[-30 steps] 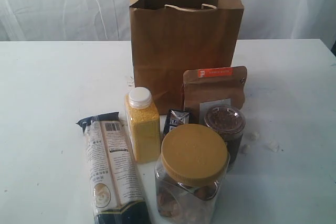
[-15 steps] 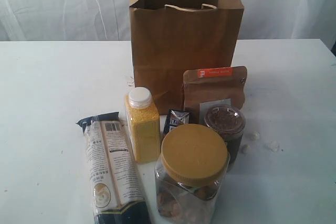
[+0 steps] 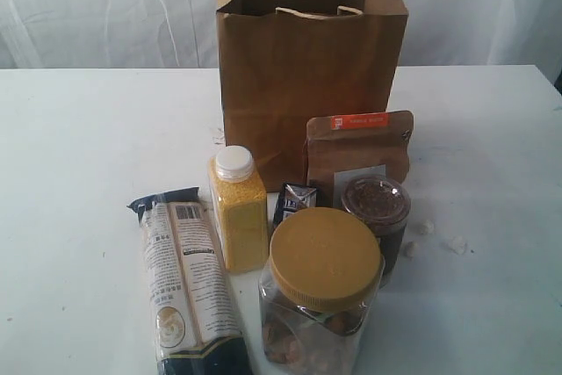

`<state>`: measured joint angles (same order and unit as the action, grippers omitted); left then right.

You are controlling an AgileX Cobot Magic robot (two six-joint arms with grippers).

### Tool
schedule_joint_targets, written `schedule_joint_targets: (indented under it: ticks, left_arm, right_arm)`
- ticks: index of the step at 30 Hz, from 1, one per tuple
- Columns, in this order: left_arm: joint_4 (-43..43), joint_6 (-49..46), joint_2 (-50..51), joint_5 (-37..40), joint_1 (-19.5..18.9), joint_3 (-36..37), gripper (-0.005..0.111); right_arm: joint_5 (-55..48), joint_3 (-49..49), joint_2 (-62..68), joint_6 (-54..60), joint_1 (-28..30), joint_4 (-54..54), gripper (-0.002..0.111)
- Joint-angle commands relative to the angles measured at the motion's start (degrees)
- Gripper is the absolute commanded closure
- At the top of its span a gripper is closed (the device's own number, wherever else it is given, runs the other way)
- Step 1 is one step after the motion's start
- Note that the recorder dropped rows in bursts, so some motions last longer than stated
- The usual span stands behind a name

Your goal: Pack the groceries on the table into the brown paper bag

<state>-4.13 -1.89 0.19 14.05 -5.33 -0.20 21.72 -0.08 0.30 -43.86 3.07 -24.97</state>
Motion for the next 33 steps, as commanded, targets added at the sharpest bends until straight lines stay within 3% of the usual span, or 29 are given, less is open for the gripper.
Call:
schedule_joint_targets:
  ticks: [1,4,7,9,11,13,16,20,22,28,33]
  left_arm:
    - [-0.1,0.4,-0.2,-0.1,0.3,0.2,0.107]
    - [-0.1,0.4,-0.2,-0.1,0.3,0.2,0.107]
    - [-0.1,0.4,-0.2,-0.1,0.3,0.2,0.107]
    - [-0.1,0.4,-0.2,-0.1,0.3,0.2,0.107]
    - [-0.1,0.4,-0.2,-0.1,0.3,0.2,0.107]
    - [-0.1,0.4,-0.2,-0.1,0.3,0.2,0.107]
    - [-0.1,0.4,-0.2,-0.1,0.3,0.2,0.107]
    - [-0.1,0.4,-0.2,-0.1,0.3,0.2,0.107]
    - [-0.1,0.4,-0.2,-0.1,0.3,0.2,0.107]
    - [-0.1,0.4,-0.2,-0.1,0.3,0.2,0.107]
    - [-0.1,0.4,-0.2,-0.1,0.3,0.2,0.107]
  right_arm:
    - [11.3,0.1,-0.3,-1.4,0.2,-2.4,0.108]
    - [19.7,0.1,-0.3,-15.5,0.2,-1.8,0.108]
    - [27.3,-2.1,-0.3,-32.9,0.2,6.3,0.108]
    - [29.9,-6.0,-0.3,-35.2,0.2,13.9,0.108]
    - [30.8,-11.6,-0.3,-32.6,0.2,20.9,0.108]
    - [29.9,-17.5,0.2,-20.1,0.2,29.0,0.108]
    - [23.3,-27.5,3.7,-0.4,0.2,53.1,0.108]
    - [10.4,-35.5,10.3,2.9,0.2,86.7,0.108]
    - [0.2,-36.1,14.0,2.7,0.2,95.7,0.108]
    - [-32.0,-33.6,24.5,-2.5,0.2,91.4,0.108]
    - [-34.0,-31.7,31.7,-17.4,0.2,83.5,0.108]
